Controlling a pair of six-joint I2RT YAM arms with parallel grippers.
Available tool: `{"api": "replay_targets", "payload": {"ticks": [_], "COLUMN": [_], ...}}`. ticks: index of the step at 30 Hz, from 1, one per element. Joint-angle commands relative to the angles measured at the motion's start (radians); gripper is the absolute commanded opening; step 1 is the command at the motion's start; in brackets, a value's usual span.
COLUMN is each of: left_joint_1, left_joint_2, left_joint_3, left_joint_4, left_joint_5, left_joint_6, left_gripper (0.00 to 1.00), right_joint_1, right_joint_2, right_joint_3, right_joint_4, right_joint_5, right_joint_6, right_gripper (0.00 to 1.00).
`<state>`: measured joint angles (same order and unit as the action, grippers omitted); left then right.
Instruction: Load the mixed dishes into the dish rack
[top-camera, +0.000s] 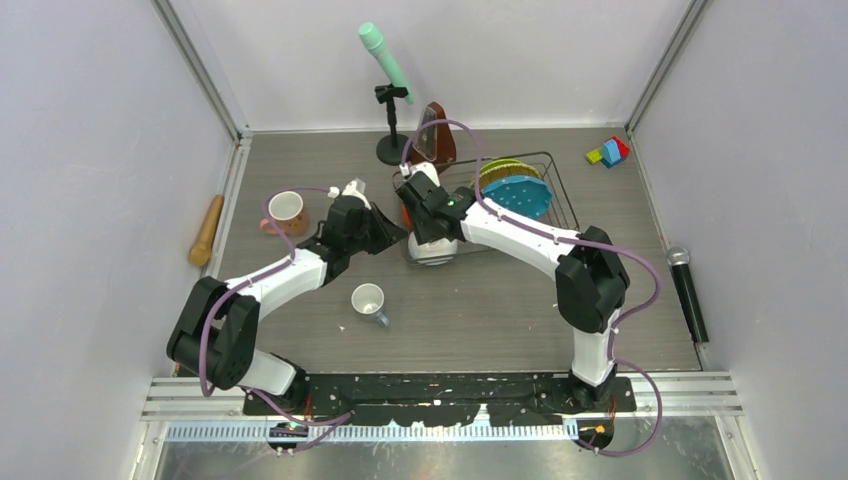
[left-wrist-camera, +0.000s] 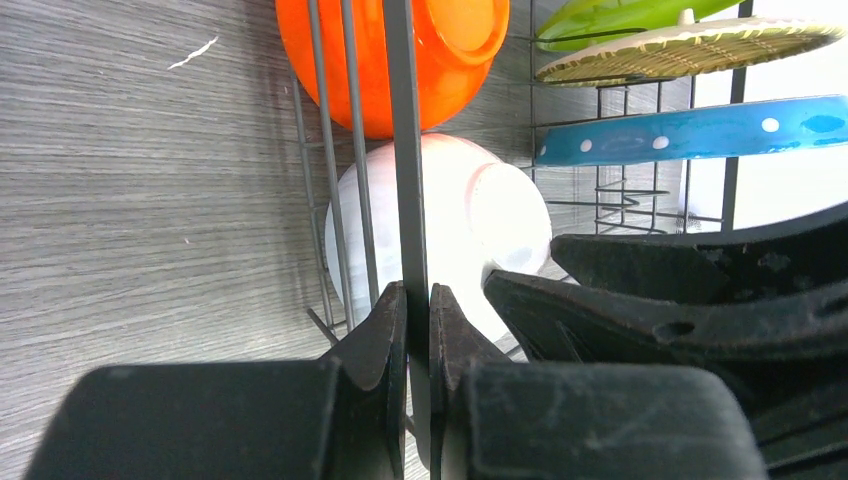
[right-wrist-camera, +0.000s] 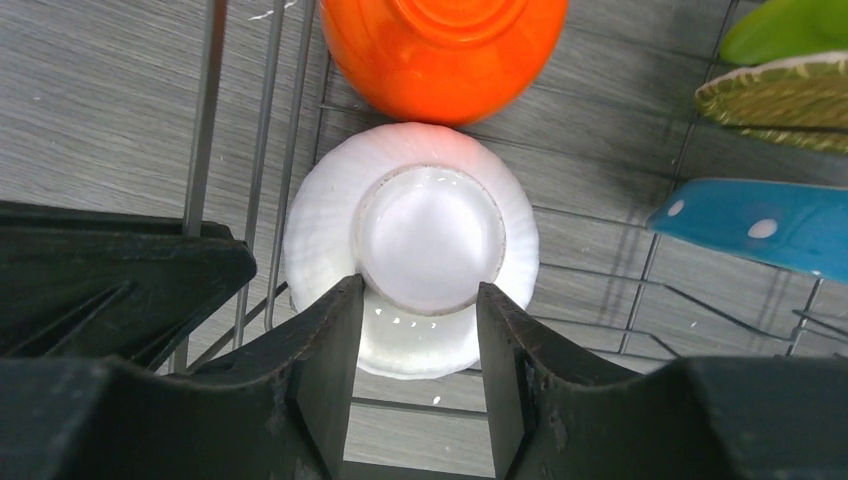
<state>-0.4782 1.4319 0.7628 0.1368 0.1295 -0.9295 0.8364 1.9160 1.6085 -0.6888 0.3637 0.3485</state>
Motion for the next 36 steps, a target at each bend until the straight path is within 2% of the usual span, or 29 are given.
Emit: {"api": "replay_targets", "payload": {"ticks": [1, 9, 12, 15, 17, 18, 20, 22, 24, 25, 27, 30, 33, 35, 36], "left_joint_1": [-0.020, -0.020, -0.020, -0.020, -0.020, -0.020, -0.020, -0.020, -0.020, -0.020, -0.020, -0.020, -0.020, -0.019, -0.017], "left_joint_2": [-0.053, -0.045, -0.041, -0.038, -0.037, -0.037, -0.039, -0.041, -0.044, -0.045, -0.046, -0.039, -0.023, -0.009, -0.001], "left_joint_3": [0.033, 0.032, 0.038, 0.057, 0.068, 0.075, 0.087, 0.102, 0.133, 0.153, 0.197, 0.270, 0.348, 0.392, 0.410], "left_joint_4": [-0.001, -0.006, -0.018, -0.061, -0.088, -0.102, -0.122, -0.149, -0.190, -0.211, -0.261, -0.328, -0.415, -0.448, -0.465], "left_joint_5": [0.067, 0.074, 0.083, 0.081, 0.074, 0.072, 0.066, 0.061, 0.055, 0.051, 0.037, 0.028, 0.023, 0.037, 0.054], "left_joint_6": [0.079, 0.084, 0.091, 0.111, 0.124, 0.129, 0.138, 0.150, 0.175, 0.197, 0.231, 0.295, 0.342, 0.342, 0.336], "left_gripper": [0.00, 0.00, 0.00, 0.00, 0.04, 0.05, 0.14, 0.31, 0.43, 0.49, 0.61, 0.75, 0.86, 0.98, 0.99], "right_joint_1": [0.031, 0.005, -0.054, -0.151, -0.165, -0.167, -0.169, -0.170, -0.172, -0.172, -0.181, -0.196, -0.205, -0.206, -0.206], "right_joint_2": [-0.033, -0.189, -0.196, -0.214, -0.227, -0.230, -0.239, -0.253, -0.279, -0.287, -0.298, -0.272, -0.245, -0.244, -0.248], "right_joint_3": [-0.125, -0.242, -0.235, -0.240, -0.238, -0.226, -0.221, -0.225, -0.238, -0.242, -0.234, -0.190, -0.147, -0.145, -0.146], "right_joint_4": [0.108, 0.215, 0.194, 0.191, 0.185, 0.175, 0.159, 0.149, 0.146, 0.160, 0.159, 0.085, 0.016, -0.003, -0.016], "right_joint_5": [0.024, -0.013, -0.118, -0.282, -0.292, -0.286, -0.252, -0.211, -0.196, -0.193, -0.190, -0.203, -0.208, -0.188, -0.171], "right_joint_6": [-0.117, -0.084, 0.024, 0.163, 0.205, 0.217, 0.263, 0.321, 0.358, 0.371, 0.385, 0.410, 0.447, 0.489, 0.525], "right_gripper": [0.27, 0.28, 0.40, 0.46, 0.60, 0.62, 0.65, 0.67, 0.71, 0.78, 0.84, 0.90, 0.92, 0.93, 0.92]}}
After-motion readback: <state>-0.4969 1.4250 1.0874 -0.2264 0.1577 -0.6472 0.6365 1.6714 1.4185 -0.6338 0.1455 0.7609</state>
